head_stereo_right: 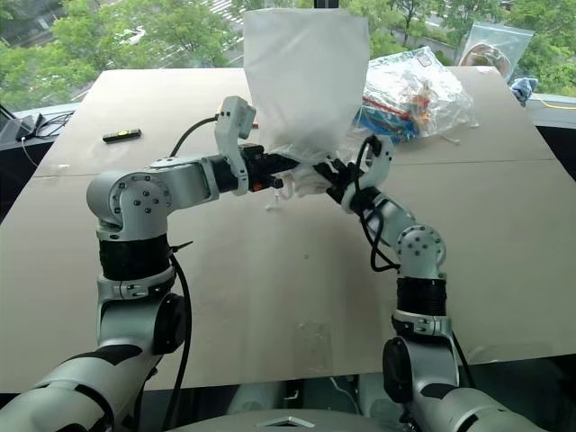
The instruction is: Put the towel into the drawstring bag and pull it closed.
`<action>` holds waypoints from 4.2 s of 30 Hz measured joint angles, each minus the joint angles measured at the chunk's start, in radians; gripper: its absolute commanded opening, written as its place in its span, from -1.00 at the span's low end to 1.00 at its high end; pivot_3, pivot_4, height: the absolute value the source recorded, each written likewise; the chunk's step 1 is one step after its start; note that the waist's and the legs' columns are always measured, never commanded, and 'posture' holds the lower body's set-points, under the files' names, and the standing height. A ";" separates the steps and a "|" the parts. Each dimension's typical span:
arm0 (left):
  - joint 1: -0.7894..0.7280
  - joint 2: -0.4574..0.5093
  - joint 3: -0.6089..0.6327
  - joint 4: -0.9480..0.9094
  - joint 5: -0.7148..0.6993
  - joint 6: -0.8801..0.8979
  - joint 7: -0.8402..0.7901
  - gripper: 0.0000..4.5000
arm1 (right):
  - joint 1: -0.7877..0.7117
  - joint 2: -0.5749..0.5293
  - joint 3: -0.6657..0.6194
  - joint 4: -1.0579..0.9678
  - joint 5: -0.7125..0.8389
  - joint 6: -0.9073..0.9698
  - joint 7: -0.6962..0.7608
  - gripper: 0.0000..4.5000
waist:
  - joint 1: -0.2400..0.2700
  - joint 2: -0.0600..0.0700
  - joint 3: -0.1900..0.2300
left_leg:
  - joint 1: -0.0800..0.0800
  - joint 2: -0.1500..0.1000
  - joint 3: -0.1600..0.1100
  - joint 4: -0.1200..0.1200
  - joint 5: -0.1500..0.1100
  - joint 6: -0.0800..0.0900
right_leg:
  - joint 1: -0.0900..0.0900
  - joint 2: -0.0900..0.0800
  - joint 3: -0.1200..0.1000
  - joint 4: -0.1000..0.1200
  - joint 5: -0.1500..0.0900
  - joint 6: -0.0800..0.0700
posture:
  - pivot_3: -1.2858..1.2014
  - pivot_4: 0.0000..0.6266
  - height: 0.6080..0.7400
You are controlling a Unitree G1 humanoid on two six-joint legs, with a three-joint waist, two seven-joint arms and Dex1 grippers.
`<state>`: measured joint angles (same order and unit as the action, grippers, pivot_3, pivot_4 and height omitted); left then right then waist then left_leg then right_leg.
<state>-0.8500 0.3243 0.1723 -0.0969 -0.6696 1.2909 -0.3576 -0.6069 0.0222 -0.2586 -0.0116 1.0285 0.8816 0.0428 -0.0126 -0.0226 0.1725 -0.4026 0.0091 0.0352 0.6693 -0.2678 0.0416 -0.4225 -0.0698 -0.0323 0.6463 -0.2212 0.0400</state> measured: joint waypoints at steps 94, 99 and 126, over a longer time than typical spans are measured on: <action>-0.104 -0.053 0.025 0.004 -0.156 0.314 -0.166 -0.95 | 0.092 -0.141 0.115 -0.048 0.403 -0.104 -0.268 -1.00 | -0.005 0.000 0.000 | 0.000 0.001 0.001 0.001 0.000 0.001 | 0.000 0.002 0.002 0.001 0.000 0.000 | 0.03 -0.52 1.00; -0.102 -0.066 0.057 0.004 -0.198 0.323 -0.112 -0.95 | 0.060 -0.114 0.229 -0.043 0.161 -0.169 -0.146 -1.00 | -0.010 0.000 0.000 | 0.001 0.001 0.000 0.001 0.000 0.000 | 0.000 0.002 0.003 0.003 0.000 0.000 | 0.03 -0.52 1.00; 0.114 0.159 -0.098 -0.051 -0.128 0.115 -0.198 -1.00 | 0.107 -0.211 0.432 -0.046 -0.311 -0.114 0.248 0.59 | 0.000 0.000 0.000 | 0.002 -0.001 0.000 0.001 0.000 0.000 | 0.000 0.000 0.003 0.004 0.000 0.000 | 0.03 -0.52 1.00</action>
<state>-0.7361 0.4829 0.0747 -0.1477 -0.7973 1.4062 -0.5558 -0.4996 -0.1890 0.1730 -0.0577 0.7179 0.7675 0.2909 -0.0126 -0.0228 0.1725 -0.4008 0.0086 0.0348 0.6707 -0.2677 0.0413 -0.4227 -0.0695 -0.0294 0.6499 -0.2213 0.0399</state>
